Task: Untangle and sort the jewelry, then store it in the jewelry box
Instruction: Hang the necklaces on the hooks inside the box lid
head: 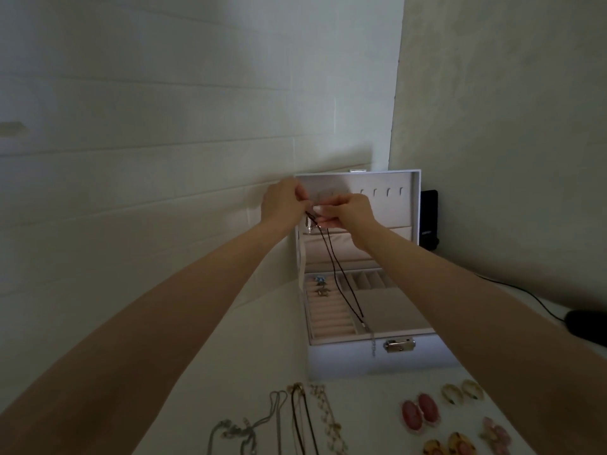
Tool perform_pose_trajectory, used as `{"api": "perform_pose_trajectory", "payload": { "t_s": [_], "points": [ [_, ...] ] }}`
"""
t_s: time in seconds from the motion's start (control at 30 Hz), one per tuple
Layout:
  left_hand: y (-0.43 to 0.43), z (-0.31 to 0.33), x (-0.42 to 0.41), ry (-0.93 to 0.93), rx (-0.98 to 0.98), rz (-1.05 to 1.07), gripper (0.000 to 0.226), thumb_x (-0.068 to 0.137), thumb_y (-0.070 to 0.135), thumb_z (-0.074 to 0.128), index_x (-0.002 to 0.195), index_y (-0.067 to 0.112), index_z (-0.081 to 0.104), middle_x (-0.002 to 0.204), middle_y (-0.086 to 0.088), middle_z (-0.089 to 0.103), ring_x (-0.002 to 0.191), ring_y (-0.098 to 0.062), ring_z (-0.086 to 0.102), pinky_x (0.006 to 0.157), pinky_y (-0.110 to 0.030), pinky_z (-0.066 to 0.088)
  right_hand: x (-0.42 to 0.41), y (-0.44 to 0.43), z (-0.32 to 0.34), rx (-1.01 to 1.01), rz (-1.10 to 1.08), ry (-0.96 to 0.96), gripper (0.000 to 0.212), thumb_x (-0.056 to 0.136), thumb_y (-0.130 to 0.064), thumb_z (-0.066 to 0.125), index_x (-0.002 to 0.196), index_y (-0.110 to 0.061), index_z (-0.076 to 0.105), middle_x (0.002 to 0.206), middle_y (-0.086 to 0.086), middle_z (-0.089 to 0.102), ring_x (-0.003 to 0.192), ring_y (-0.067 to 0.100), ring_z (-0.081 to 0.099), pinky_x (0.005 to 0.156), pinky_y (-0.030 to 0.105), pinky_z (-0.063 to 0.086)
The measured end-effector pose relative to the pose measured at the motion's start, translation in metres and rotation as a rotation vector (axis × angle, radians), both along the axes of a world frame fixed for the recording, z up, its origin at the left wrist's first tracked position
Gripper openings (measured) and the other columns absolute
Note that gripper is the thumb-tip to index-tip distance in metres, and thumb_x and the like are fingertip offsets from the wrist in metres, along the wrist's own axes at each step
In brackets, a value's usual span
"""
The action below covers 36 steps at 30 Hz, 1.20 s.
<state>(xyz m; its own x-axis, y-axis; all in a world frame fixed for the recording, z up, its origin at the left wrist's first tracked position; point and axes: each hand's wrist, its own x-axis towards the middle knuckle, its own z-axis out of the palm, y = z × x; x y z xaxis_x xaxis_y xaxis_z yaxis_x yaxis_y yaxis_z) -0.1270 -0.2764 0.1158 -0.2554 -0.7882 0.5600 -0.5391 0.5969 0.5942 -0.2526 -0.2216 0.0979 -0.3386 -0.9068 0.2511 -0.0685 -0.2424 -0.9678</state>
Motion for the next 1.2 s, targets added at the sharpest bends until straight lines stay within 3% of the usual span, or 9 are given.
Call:
{"api": "perform_pose_trajectory", "payload": {
  "t_s": [0.13,0.2,0.33,0.5,0.63,0.77,1.0,1.1,1.2],
  "points": [
    [0.001,-0.007,-0.003,-0.028,-0.041,0.079,0.003,0.08,0.013,0.065,0.081,0.016,0.066,0.093,-0.005,0.07,0.093,-0.023,0.063,0.076,-0.031,0.047,0.003,-0.008,0.001,0.004,-0.188,0.261,0.016,0.073,0.001,0.076,0.088,0.003,0.072,0.067,0.012,0.067,0.047,0.01,0.06,0.051,0.018,0.052],
    [0.005,-0.007,-0.007,-0.023,-0.105,0.177,0.006,0.084,0.013,0.06,0.088,0.012,0.064,0.094,-0.006,0.068,0.093,-0.024,0.061,0.071,-0.03,0.04,0.008,-0.014,0.003,-0.023,-0.277,0.316,0.013,0.071,-0.004,0.077,0.084,-0.002,0.074,0.071,0.013,0.069,0.055,0.015,0.062,0.059,0.024,0.055],
    [0.009,0.003,-0.019,0.026,-0.151,0.311,0.016,0.084,0.006,0.052,0.099,0.005,0.056,0.094,-0.012,0.065,0.087,-0.029,0.059,0.068,-0.035,0.039,0.019,-0.029,0.01,-0.011,-0.454,0.357,0.007,0.071,-0.018,0.075,0.073,-0.021,0.07,0.079,0.001,0.071,0.074,0.018,0.067,0.07,0.034,0.056],
    [0.004,0.012,-0.03,-0.097,-0.222,0.359,0.022,0.089,-0.001,0.04,0.11,0.002,0.047,0.099,-0.015,0.064,0.09,-0.032,0.06,0.063,-0.034,0.03,0.028,-0.038,0.016,0.0,-0.578,0.328,0.008,0.078,-0.017,0.063,0.085,-0.02,0.067,0.09,-0.001,0.069,0.083,0.019,0.064,0.075,0.034,0.053],
    [0.005,0.015,-0.035,-0.279,-0.276,0.374,0.032,0.093,-0.004,0.034,0.124,0.0,0.04,0.11,-0.017,0.062,0.1,-0.034,0.059,0.067,-0.034,0.03,0.029,-0.038,0.015,0.04,-0.552,0.286,0.008,0.079,-0.018,0.062,0.081,-0.013,0.069,0.082,0.004,0.069,0.076,0.022,0.063,0.066,0.031,0.051],
    [0.005,0.01,-0.036,-0.25,-0.24,0.383,0.028,0.091,-0.006,0.038,0.118,0.001,0.041,0.105,-0.015,0.064,0.095,-0.032,0.062,0.064,-0.033,0.033,0.024,-0.036,0.018,0.087,-0.489,0.147,0.006,0.069,-0.005,0.063,0.067,-0.01,0.059,0.073,0.01,0.064,0.068,0.027,0.063,0.057,0.029,0.047],
    [0.009,-0.006,-0.031,-0.175,-0.178,0.371,0.023,0.091,0.0,0.044,0.114,0.002,0.045,0.102,-0.012,0.065,0.092,-0.03,0.061,0.062,-0.032,0.03,0.024,-0.033,0.001,0.123,-0.457,0.141,0.016,0.071,-0.005,0.066,0.087,-0.006,0.066,0.083,0.011,0.068,0.075,0.027,0.066,0.072,0.042,0.059],
    [0.01,-0.016,-0.024,-0.166,-0.193,0.325,0.022,0.093,0.007,0.046,0.115,0.004,0.047,0.102,-0.011,0.064,0.093,-0.03,0.061,0.062,-0.032,0.032,0.023,-0.028,-0.011,0.067,-0.431,0.155,0.018,0.073,-0.012,0.075,0.091,-0.012,0.071,0.088,0.006,0.071,0.082,0.023,0.067,0.077,0.04,0.057],
    [0.016,-0.03,-0.01,-0.159,-0.207,0.311,0.019,0.096,0.019,0.046,0.111,0.007,0.05,0.099,-0.011,0.066,0.092,-0.031,0.062,0.065,-0.036,0.036,0.019,-0.016,-0.022,-0.016,-0.512,0.283,0.022,0.082,-0.01,0.066,0.101,-0.019,0.068,0.103,0.0,0.068,0.093,0.017,0.063,0.082,0.033,0.051]
  ]
}}
